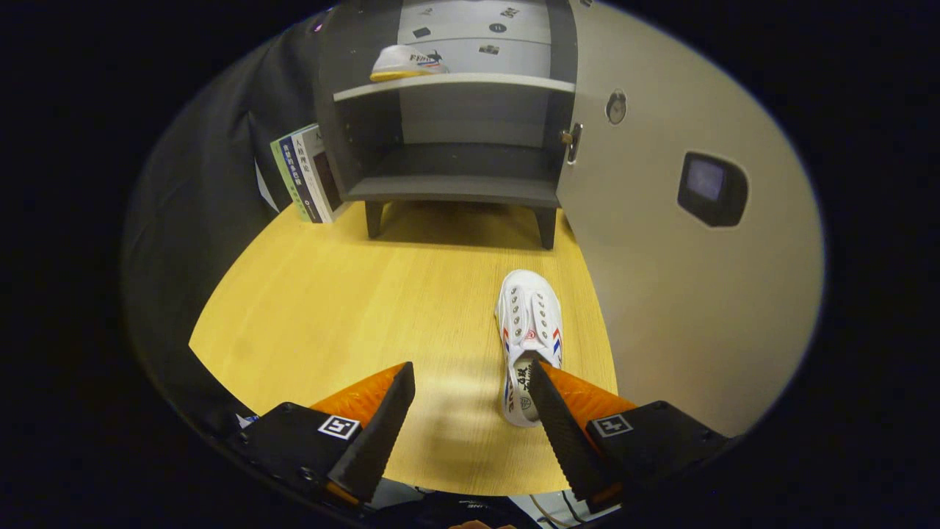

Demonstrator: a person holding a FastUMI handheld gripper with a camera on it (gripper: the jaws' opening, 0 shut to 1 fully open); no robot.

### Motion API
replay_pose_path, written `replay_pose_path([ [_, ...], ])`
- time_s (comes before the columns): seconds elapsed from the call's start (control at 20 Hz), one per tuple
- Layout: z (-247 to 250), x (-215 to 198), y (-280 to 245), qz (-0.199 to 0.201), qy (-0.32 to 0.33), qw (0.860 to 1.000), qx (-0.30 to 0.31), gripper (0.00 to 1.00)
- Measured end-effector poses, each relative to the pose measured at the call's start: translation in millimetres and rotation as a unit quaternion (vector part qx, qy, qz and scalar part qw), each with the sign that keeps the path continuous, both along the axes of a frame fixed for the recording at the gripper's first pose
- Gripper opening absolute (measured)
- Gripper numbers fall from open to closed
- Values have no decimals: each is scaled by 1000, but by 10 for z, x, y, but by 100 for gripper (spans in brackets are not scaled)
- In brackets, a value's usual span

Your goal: Open the shoe cabinet door, grab the shoes and put them into the shoe cabinet, then close the shoe cabinet door.

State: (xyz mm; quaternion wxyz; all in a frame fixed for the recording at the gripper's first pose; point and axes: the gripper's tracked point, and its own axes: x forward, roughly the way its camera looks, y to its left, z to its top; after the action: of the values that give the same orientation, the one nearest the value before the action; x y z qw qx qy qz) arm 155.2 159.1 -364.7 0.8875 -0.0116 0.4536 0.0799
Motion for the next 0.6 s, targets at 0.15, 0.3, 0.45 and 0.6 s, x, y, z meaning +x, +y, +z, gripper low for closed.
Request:
replay_pose_path([
  [0.15, -256, 5, 25, 1, 20, 1000, 3, 98],
  [0.3, -445, 91, -49, 2, 17, 1000, -20, 98],
  [0.45, -645, 152, -87, 4, 24, 999, -32, 98],
  [0.6, -853, 160, -18, 1, 36, 999, -24, 98],
])
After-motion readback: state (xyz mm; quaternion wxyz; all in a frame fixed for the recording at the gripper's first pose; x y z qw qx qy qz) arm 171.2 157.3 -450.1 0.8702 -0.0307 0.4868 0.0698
